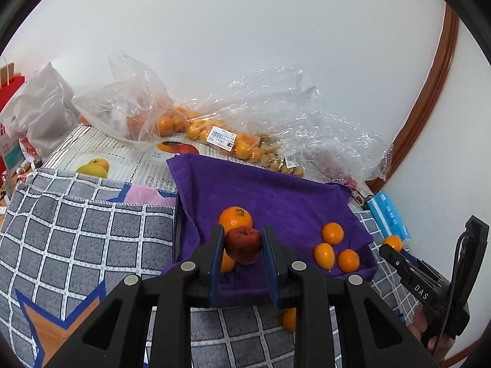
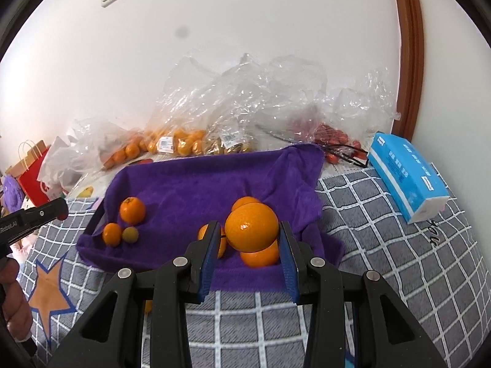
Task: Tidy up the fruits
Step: 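Carry the tomato and small orange over the purple towel with both tools, then open both grippers to release the tomato and orange onto the towel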
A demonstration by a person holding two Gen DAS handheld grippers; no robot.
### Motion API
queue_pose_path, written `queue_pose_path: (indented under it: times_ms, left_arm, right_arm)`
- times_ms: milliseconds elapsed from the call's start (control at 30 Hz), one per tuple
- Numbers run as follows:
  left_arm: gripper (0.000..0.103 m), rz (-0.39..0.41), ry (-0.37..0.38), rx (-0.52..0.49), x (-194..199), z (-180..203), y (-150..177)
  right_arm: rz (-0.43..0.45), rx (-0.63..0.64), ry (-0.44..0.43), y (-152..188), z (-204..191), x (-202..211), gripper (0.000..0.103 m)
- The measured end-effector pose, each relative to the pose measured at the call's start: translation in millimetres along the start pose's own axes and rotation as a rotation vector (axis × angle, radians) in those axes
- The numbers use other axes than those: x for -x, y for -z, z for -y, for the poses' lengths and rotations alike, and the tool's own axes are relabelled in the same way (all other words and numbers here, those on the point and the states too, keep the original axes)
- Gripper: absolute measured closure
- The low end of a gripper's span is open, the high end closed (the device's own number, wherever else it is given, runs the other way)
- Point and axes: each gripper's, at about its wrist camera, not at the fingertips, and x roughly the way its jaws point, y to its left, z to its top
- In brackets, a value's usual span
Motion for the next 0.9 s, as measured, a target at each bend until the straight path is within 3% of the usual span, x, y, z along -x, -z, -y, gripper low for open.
queue_pose_path:
  times_ms: [267,900]
  left_arm:
    - [0.079,-0.062,0.037,0.023,-23,-1,7]
    - [0.079,-0.174,0.049,-0.03,-57,14,33]
  right_arm:
    - [-0.018,0.003,0.005,-4,12,-29,0.065]
    - [-0.064,0.003,-0.004,6,16,-74,0.065]
